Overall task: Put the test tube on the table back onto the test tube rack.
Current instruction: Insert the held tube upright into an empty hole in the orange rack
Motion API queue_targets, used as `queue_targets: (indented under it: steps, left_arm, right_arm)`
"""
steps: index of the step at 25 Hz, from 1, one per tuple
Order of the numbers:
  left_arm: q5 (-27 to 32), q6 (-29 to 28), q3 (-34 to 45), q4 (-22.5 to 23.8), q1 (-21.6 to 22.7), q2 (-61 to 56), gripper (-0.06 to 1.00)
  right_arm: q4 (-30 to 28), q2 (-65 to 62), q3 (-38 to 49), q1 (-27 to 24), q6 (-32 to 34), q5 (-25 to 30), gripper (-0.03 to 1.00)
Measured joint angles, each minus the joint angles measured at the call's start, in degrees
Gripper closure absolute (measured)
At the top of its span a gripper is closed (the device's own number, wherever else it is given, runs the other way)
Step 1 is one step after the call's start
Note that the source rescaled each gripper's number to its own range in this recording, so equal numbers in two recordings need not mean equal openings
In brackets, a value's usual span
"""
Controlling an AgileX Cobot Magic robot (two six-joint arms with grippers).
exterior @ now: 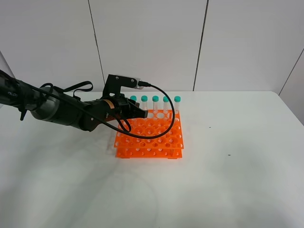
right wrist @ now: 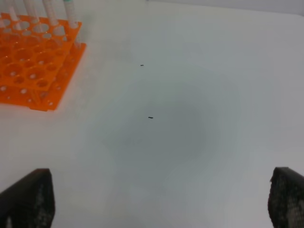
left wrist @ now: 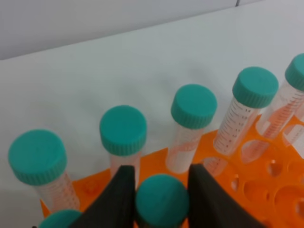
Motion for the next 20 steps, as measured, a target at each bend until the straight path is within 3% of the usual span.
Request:
queue_targets:
  steps: [6,8,13,20]
  left_arm:
    - [0.3,-0.1,0.0,0.0,0.0,0.0,0.79]
    - [0.3,-0.1,0.0,0.0,0.0,0.0,0.73]
    - [0.9,-0.1,0.0,0.0,0.0,-0.6,0.46]
    - [3.1,-0.3,0.0,0.1,0.0,-2.2,0.32]
  right_arm:
    - [0.0,0.0,0.0,0.0,0.0,0.0,-0.03]
    - [0.0,0.0,0.0,0.0,0.0,0.0,-0.03]
    - [0.0,0.0,0.0,0.0,0.0,0.0,-0.03]
    - [0.0,0.0,0.0,0.0,0.0,0.0,-0.03]
